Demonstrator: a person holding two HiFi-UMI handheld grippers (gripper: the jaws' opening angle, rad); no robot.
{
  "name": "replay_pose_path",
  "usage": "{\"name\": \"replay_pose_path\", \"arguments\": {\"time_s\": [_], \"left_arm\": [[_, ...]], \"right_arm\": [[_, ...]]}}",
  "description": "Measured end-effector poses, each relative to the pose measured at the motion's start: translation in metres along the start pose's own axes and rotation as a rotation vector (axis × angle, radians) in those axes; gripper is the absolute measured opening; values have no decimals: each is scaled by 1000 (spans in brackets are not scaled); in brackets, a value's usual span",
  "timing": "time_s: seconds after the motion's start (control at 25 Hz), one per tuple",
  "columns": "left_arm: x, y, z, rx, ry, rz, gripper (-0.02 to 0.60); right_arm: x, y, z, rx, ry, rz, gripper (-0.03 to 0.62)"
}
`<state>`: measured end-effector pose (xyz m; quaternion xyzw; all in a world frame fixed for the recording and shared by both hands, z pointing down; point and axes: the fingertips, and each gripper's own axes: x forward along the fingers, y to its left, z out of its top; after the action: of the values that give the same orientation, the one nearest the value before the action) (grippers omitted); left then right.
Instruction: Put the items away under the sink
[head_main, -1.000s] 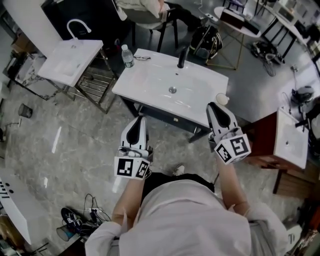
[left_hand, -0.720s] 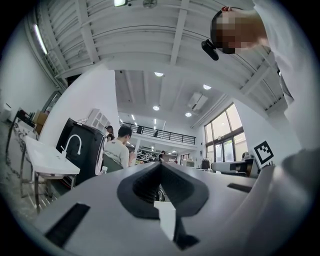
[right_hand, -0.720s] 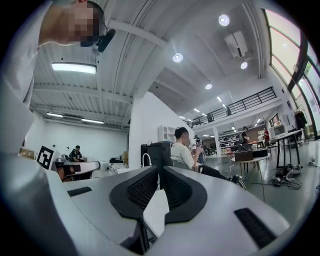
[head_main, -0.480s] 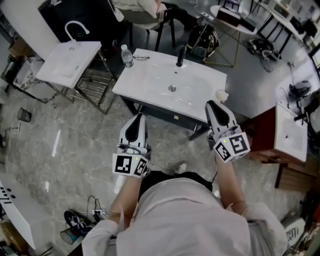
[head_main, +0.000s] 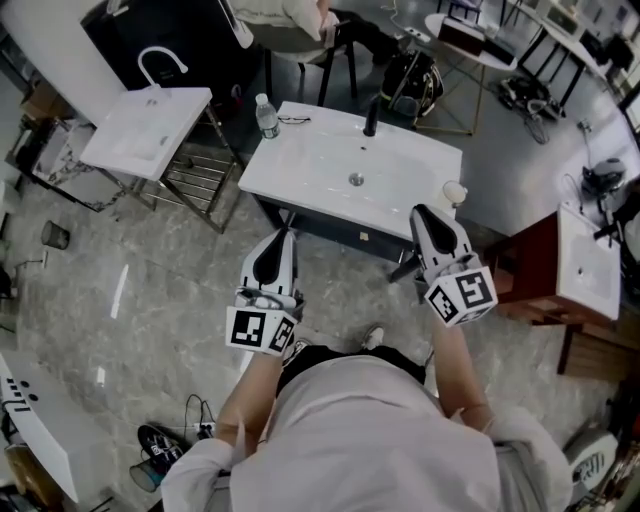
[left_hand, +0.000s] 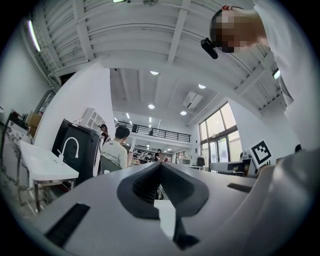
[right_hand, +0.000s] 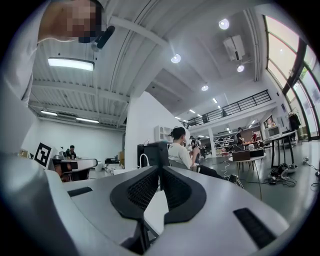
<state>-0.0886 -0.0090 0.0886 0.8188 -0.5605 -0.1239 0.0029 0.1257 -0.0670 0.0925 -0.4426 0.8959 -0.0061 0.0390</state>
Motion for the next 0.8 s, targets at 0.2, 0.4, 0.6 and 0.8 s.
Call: {"name": "replay_pose_path", "arguments": {"time_s": [0.2, 0.4, 0.6, 0.8], "left_arm": [[0, 10, -2, 7, 26, -13, 3], [8, 16, 6, 23, 17, -32, 3], [20, 14, 10, 15, -5, -43, 3], [26, 11, 8, 1, -8, -40, 3]], "right_arm": [[11, 6, -2, 11, -12, -8, 49], [15, 9, 3, 7, -28, -19, 48], [21, 3, 7, -5, -28, -23, 48], [23, -5, 17, -21, -38, -21, 48]]}}
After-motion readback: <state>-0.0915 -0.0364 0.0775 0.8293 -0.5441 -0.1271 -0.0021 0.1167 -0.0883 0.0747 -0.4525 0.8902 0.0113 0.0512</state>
